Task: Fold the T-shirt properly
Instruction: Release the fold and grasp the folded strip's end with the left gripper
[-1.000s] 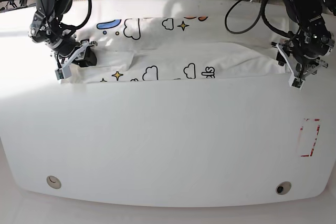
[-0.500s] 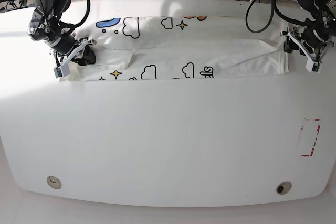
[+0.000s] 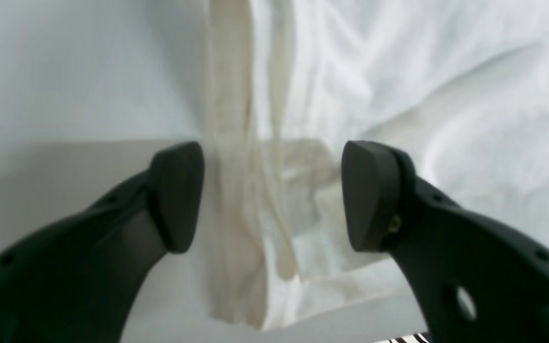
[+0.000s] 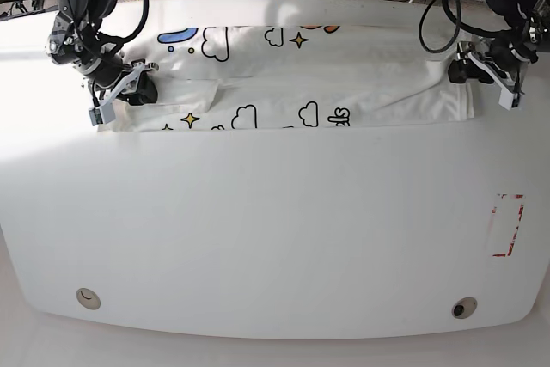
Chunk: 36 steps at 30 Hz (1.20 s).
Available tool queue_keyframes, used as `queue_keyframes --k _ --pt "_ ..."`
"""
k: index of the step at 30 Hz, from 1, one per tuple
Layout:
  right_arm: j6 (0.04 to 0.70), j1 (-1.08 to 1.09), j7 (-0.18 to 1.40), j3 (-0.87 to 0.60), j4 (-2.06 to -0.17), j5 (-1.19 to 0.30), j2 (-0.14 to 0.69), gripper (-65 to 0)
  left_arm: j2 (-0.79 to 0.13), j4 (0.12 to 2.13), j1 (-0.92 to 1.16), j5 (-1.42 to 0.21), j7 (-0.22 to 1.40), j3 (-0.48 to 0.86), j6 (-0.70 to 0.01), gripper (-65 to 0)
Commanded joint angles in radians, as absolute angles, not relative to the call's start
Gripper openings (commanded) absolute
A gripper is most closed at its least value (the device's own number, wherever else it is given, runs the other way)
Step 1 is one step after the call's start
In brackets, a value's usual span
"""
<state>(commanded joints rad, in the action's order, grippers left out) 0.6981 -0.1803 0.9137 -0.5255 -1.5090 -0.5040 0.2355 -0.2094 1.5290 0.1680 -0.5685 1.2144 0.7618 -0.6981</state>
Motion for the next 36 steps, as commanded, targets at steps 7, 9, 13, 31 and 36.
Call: queue_keyframes --k 7,9,13,31,36 --pt "0.698 -0.18 0.914 -0.526 -1.509 -0.504 0.234 -49.0 -0.216 1.529 0.196 -0.611 1.218 0.69 -0.698 -22.8" --pt "0.698 -0.18 0.914 -0.526 -1.509 -0.504 0.234 -49.0 -0.214 1.529 0.196 -0.61 1.218 0.671 -0.698 -27.8" --pt "0.698 -0.18 0.914 -0.526 -1.509 -0.504 0.234 -49.0 -0.185 1.535 0.196 -0.605 1.218 0.627 -0.698 -54.6" --pt "0.698 -0.18 0.914 -0.526 -1.506 -0.496 0.213 -49.1 -0.127 1.982 0.242 -0.611 1.219 0.437 -0.698 -62.1" --pt "0.698 -0.179 0.914 -0.524 -1.504 -0.501 0.213 -49.1 -0.124 1.989 0.239 -0.611 1.219 0.266 -0.698 -61.8"
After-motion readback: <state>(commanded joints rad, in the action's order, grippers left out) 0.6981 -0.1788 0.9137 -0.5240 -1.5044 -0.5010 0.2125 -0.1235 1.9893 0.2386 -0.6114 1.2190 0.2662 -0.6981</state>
